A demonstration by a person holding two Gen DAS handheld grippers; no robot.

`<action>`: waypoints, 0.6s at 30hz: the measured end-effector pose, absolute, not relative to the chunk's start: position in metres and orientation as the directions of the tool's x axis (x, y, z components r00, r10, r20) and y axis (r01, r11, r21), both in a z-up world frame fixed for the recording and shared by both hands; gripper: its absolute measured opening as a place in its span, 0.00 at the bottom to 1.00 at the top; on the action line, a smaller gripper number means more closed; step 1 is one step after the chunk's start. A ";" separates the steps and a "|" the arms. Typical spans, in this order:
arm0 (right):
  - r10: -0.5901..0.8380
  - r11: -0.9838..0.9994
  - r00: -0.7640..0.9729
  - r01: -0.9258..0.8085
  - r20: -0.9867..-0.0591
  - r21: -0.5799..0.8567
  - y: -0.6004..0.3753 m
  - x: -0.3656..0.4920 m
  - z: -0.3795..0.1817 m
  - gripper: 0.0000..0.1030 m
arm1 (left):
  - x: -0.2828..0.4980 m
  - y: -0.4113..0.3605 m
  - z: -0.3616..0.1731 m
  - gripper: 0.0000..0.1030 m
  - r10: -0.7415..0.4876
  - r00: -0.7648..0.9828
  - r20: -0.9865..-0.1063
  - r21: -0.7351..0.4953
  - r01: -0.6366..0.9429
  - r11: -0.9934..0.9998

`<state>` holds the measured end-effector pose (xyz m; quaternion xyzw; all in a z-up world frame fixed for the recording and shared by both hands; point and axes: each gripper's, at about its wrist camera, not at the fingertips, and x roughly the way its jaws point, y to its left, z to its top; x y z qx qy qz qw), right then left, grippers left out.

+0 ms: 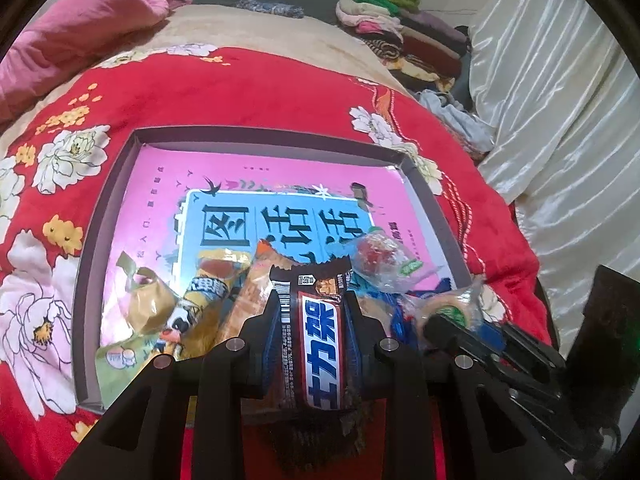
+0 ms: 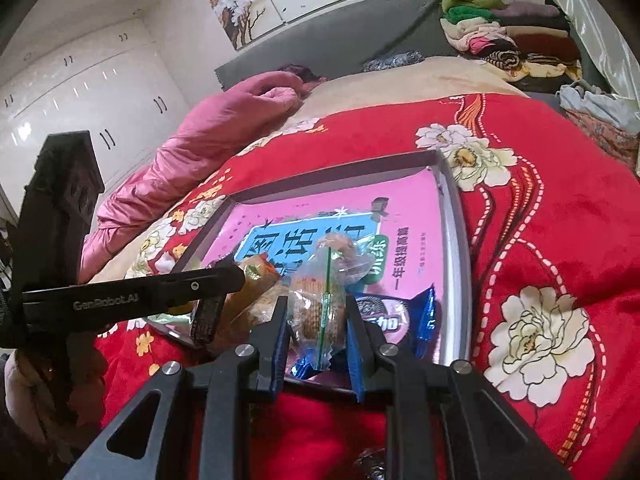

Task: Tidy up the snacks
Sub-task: 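Lift both held snacks and lower them into the tray, then open the left tool to release the Snickers bar while the right tool releases the pastry bag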

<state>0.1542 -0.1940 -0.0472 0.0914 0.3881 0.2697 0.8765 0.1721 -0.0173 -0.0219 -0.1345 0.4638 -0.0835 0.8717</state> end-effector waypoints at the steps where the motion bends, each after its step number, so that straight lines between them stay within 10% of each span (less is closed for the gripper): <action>1: 0.542 0.839 0.557 -0.399 -0.629 0.370 -0.195 0.154 -0.047 0.26 | 0.173 -0.017 -0.022 0.28 -0.269 0.555 -0.787 -0.311 0.019 0.950; 18: 0.531 0.847 0.621 -0.364 -0.577 0.388 -0.216 0.152 -0.033 0.43 | 0.184 -0.010 -0.021 0.37 -0.263 0.574 -0.776 -0.321 -0.001 0.947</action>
